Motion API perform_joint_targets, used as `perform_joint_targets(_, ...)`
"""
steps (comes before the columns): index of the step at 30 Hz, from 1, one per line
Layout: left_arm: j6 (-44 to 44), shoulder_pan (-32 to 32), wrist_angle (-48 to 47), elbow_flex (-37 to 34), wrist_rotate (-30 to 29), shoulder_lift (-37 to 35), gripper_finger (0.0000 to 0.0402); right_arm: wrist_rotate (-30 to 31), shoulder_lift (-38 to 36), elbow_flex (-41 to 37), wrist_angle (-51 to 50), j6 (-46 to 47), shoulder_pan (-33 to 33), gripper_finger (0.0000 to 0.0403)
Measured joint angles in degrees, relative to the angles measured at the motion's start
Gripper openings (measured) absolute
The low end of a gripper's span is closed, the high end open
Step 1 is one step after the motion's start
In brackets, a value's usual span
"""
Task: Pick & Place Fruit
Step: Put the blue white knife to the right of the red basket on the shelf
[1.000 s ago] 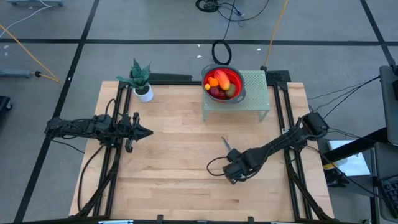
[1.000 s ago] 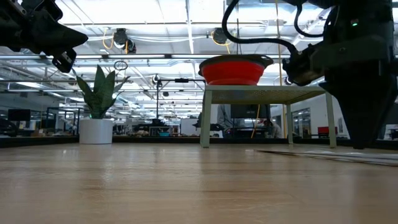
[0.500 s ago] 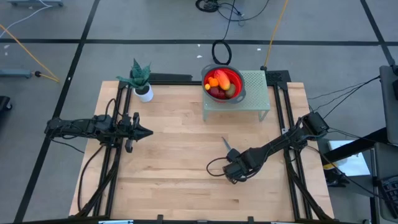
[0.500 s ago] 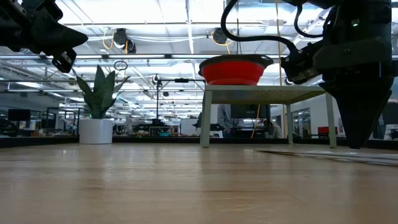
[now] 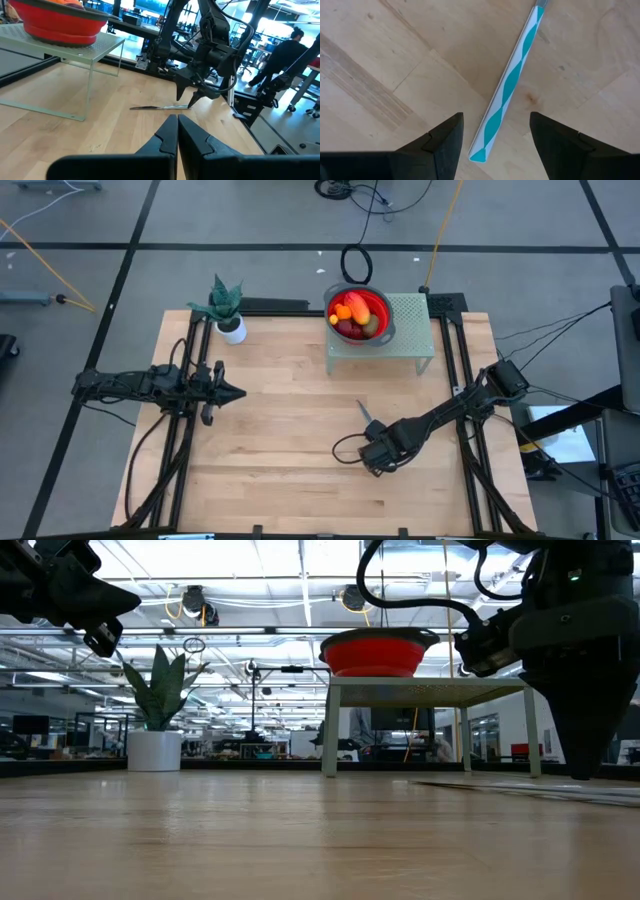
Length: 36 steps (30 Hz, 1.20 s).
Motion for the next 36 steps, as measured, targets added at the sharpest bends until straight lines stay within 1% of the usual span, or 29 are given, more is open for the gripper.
perform_joint_targets(5,0.0,0.0,0.0,0.0,0.0,0.0,0.001,-0.2,0.0,-1.2,1.3,0.8,0.0,0.0224)
perform_joint_targets(9,0.0,0.0,0.0,0.0,0.1,0.0,0.001,-5.0,-0.3,-5.9,7.5,3.0,0.0,0.0224)
perform_joint_targets(11,0.0,0.0,0.0,0.0,0.1,0.0,0.001,-6.2,-0.4,-8.1,10.0,4.2,0.0,0.0224)
perform_joint_targets(19,-0.7,0.0,0.0,0.0,0.1,0.0,0.001,-5.7,-0.7,-9.1,10.5,5.7,0.3,0.0218)
perform_joint_targets(22,-0.9,0.0,0.0,0.0,0.1,0.0,0.001,-5.7,-0.7,-9.1,10.5,6.4,0.3,0.0198)
perform_joint_targets(30,-0.9,0.0,0.0,0.0,0.1,0.0,0.001,-5.3,-0.6,-9.1,10.3,6.6,0.3,0.0118)
perform_joint_targets(36,-0.9,0.0,0.0,0.0,0.1,0.0,0.001,-5.1,-0.6,-9.2,10.4,7.9,0.3,0.0072)
